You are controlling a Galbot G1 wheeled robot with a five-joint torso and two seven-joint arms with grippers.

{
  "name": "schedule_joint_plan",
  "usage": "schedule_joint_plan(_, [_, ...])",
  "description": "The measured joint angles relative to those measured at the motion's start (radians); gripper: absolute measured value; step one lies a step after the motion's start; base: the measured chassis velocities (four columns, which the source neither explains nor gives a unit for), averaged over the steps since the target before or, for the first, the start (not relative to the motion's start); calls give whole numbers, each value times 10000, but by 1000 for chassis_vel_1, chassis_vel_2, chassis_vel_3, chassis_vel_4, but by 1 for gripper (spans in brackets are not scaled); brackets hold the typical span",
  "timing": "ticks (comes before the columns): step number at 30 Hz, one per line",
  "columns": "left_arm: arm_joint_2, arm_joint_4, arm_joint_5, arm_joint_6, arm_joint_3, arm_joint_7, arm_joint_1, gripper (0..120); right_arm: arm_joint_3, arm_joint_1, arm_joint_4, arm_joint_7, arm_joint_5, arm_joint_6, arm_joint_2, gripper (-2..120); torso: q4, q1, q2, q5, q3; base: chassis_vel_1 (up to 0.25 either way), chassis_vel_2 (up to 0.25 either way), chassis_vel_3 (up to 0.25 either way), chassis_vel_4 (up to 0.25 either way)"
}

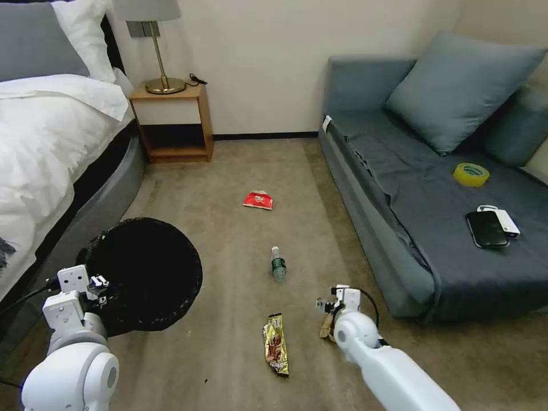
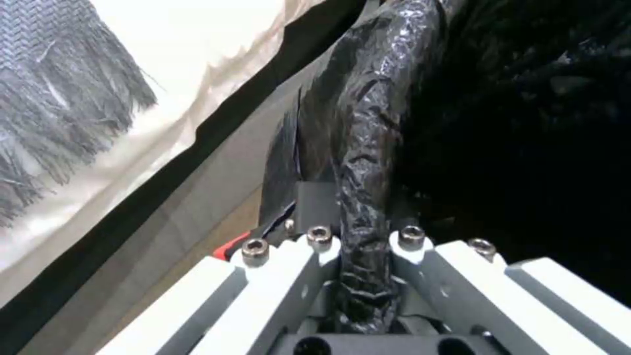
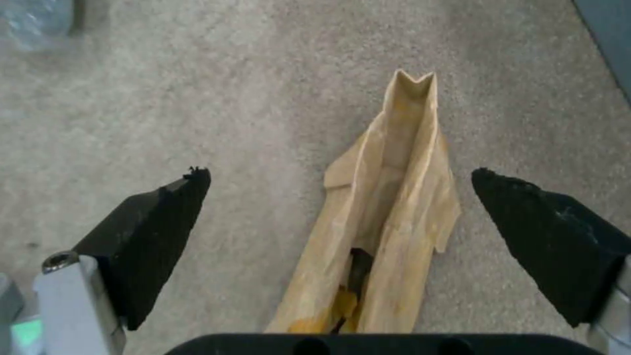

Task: Pick up the trash bin, then pick up the garbage on the floor and place it into the trash bin.

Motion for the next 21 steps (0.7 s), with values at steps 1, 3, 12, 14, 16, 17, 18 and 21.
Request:
schedule_joint_plan(1, [-5, -2, 6, -10, 0, 0, 16, 2, -41, 17, -103, -35, -90, 32, 10, 100, 0, 0, 0, -1, 0, 0, 0, 0, 0])
schedule_joint_plan(3, [-8, -7, 15, -18, 0, -1, 33, 2, -78, 24, -217, -67, -183, 82, 25, 100, 0, -1, 0, -1, 0, 0, 0, 0, 0])
schedule_joint_plan(12, [-16, -82, 19, -47, -103, -7, 92, 2, -49, -81, -578, -149, -534, 218, 258, 99, 0, 0, 0, 0, -1, 0, 0, 0, 0])
schedule_joint_plan(14, [-4, -115, 18, -50, -151, -7, 120, 2, -33, -98, -806, -203, -732, 303, 371, 93, -1, 0, 0, 1, -1, 0, 0, 0, 0])
schedule_joint_plan(16, [1, -124, 16, -49, -166, -7, 131, 2, -29, -97, -897, -226, -823, 357, 410, 92, 0, 0, 0, 1, -1, 0, 0, 0, 0])
schedule_joint_plan(17, [10, -140, 15, -50, -187, -8, 144, 2, -27, -98, -994, -246, -901, 401, 455, 91, 0, 0, 0, 1, 0, 0, 0, 0, 0])
schedule_joint_plan(18, [14, -158, 13, -50, -203, -8, 155, 2, -22, -98, -1069, -272, -942, 423, 491, 86, 0, 0, 0, 1, -1, 0, 0, 0, 0])
schedule_joint_plan(21, [14, -172, 11, -52, -215, -8, 163, 2, -15, -98, -1155, -305, -1011, 458, 530, 79, 0, 0, 0, 1, -1, 0, 0, 0, 0])
